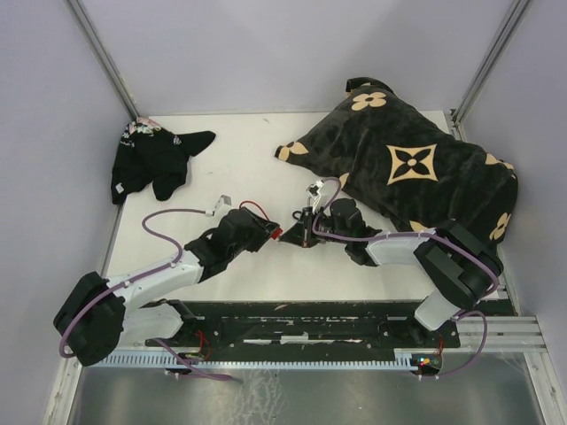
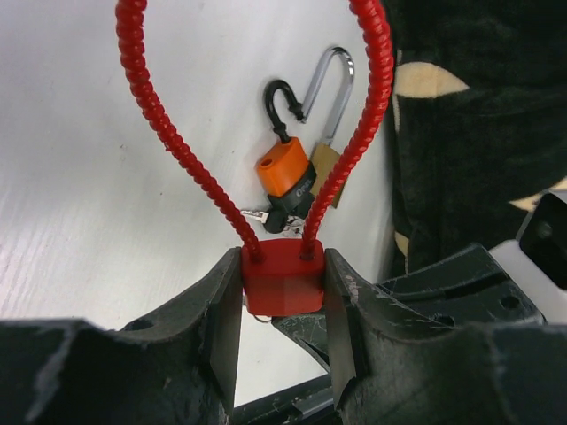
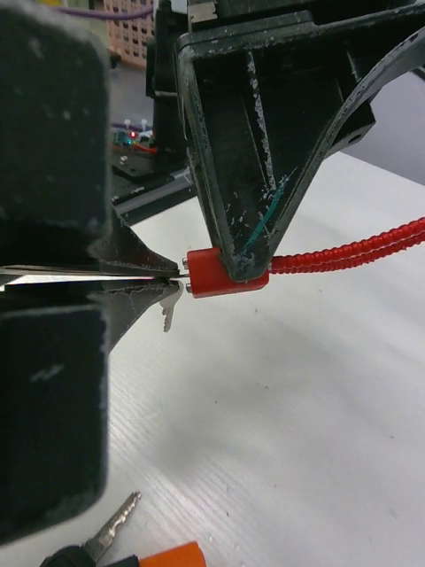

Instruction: Unlock with the key

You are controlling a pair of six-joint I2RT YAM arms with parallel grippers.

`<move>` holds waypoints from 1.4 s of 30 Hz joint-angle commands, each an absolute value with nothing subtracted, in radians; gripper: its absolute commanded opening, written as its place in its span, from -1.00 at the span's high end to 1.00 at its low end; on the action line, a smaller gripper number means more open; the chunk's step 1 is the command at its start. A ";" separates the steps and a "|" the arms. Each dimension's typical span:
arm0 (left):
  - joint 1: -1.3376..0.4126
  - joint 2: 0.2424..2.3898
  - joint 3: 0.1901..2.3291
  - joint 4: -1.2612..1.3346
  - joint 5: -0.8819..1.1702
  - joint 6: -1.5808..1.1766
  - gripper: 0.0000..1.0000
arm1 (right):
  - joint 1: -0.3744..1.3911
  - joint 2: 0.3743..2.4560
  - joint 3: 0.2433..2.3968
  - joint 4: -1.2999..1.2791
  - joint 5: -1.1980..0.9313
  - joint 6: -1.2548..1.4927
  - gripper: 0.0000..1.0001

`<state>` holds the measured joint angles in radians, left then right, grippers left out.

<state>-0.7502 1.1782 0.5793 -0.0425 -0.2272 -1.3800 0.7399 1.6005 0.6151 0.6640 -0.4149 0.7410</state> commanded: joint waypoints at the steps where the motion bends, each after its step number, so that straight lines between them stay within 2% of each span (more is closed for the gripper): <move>1: -0.773 1.076 0.489 0.236 -0.120 -1.419 0.94 | 0.715 1.612 0.686 0.912 -0.466 0.862 0.97; 12: -0.773 0.953 0.280 0.702 -0.081 -1.343 0.94 | 0.668 1.640 0.667 1.057 -0.548 1.123 0.97; 19: -0.773 0.885 0.199 0.866 -0.075 -1.274 0.94 | 0.641 1.688 0.672 1.115 -0.586 1.273 0.97; 27: -0.773 0.835 0.162 0.933 -0.081 -1.198 0.94 | 0.637 1.743 0.710 1.185 -0.660 1.390 0.97; 38: -0.772 0.845 0.133 1.020 -0.078 -1.143 0.94 | 0.631 1.752 0.724 1.073 -0.677 1.433 0.97; 40: -0.771 0.834 0.136 0.992 -0.099 -1.140 0.94 | 0.631 1.751 0.722 1.052 -0.673 1.413 0.90; 42: -0.771 0.825 0.150 0.920 -0.131 -1.145 0.94 | 0.631 1.735 0.722 1.030 -0.676 1.367 0.75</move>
